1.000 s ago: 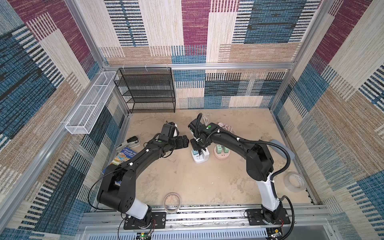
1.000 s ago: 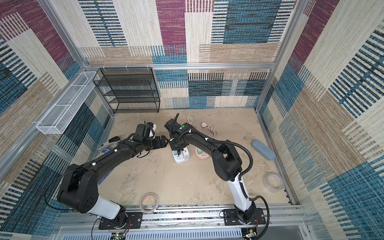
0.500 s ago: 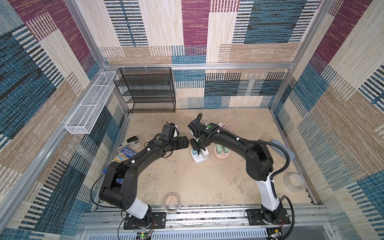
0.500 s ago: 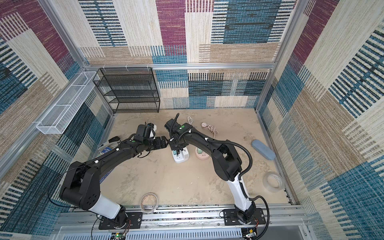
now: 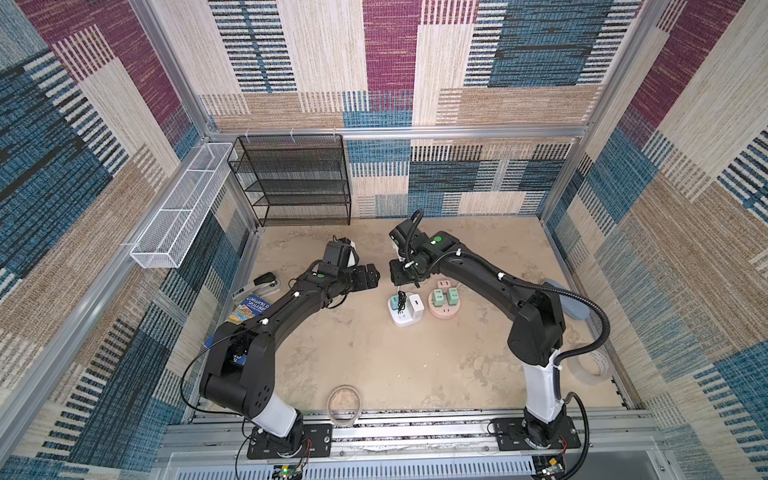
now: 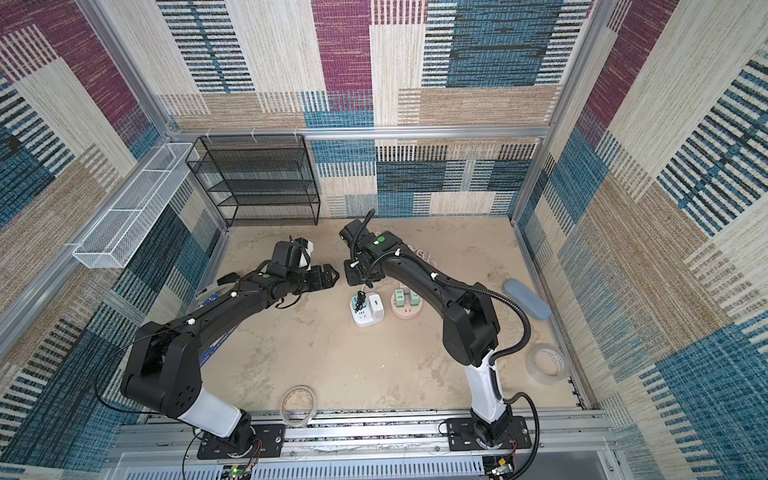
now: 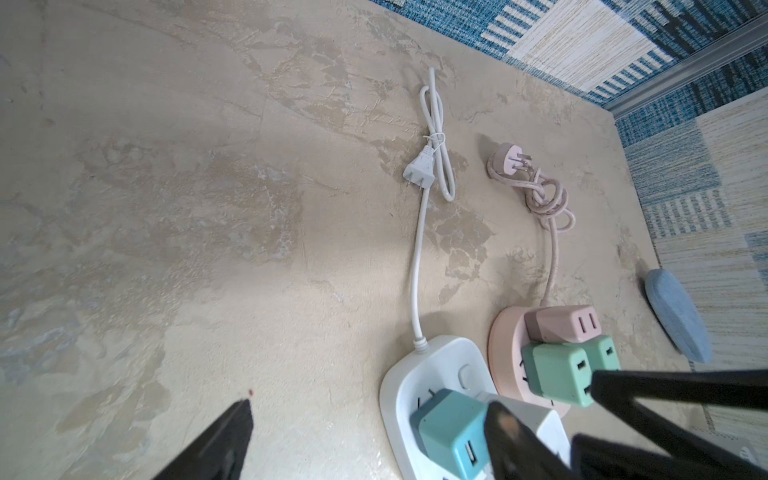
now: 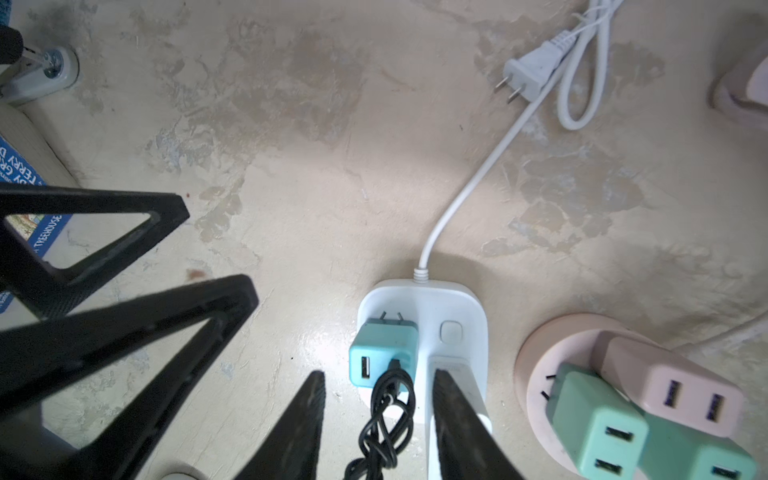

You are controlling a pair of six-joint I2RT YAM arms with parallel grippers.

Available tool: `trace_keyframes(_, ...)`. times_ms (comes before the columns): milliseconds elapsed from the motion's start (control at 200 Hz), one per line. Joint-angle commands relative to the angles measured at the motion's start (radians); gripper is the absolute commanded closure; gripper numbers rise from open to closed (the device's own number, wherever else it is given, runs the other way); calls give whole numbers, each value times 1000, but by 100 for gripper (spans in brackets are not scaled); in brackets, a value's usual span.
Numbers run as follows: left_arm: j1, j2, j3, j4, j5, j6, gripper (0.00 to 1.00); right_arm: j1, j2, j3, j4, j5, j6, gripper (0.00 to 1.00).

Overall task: Insert the plug
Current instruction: 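Open the right gripper and lift it off the white charger plug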

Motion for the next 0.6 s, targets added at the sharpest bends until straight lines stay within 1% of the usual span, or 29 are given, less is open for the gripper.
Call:
trace_keyframes(0,0,-18,12,-35,-40,-3,8,-6,-70,-42,83,34,-16,54)
trace_keyframes(90,-4,-79,-34,-2,-84,-25,6,-6,-195,-174,227,37,-56,54)
trace_keyframes(100,-4,-88,-42,5,-94,-29,5,-6,-207,-194,247,36,-61,54)
trace_keyframes(120,-7,-107,-61,18,-116,-35,0,-7,-245,-235,283,35,-68,53)
trace_keyframes(175,-21,-169,-111,48,-200,-46,0,-7,-338,-350,383,24,-79,50)
trace_keyframes(220,-48,-224,-156,73,-305,-39,1,-5,-414,-436,459,17,-85,47)
trace_keyframes(265,-89,-283,-207,114,-421,-4,1,-5,-490,-531,535,30,-84,43)
trace_keyframes(315,-144,-336,-258,161,-593,58,0,-6,-569,-632,608,61,-83,39)
trace_keyframes(361,-182,-368,-310,232,-713,140,0,-8,-626,-703,667,78,-96,28)
trace_keyframes(396,-195,-386,-341,281,-773,191,1,-11,-654,-738,683,98,-104,19)
trace_keyframes(431,-198,-398,-372,316,-801,225,0,-14,-667,-755,682,128,-110,11)
trace_keyframes(471,-198,-407,-409,374,-809,271,0,-15,-671,-761,669,166,-118,1)
trace_keyframes(521,-198,-416,-449,422,-792,309,1,-15,-670,-764,652,230,-124,0)
trace_keyframes(591,-198,-426,-499,480,-786,310,0,-15,-680,-789,670,319,-134,0)
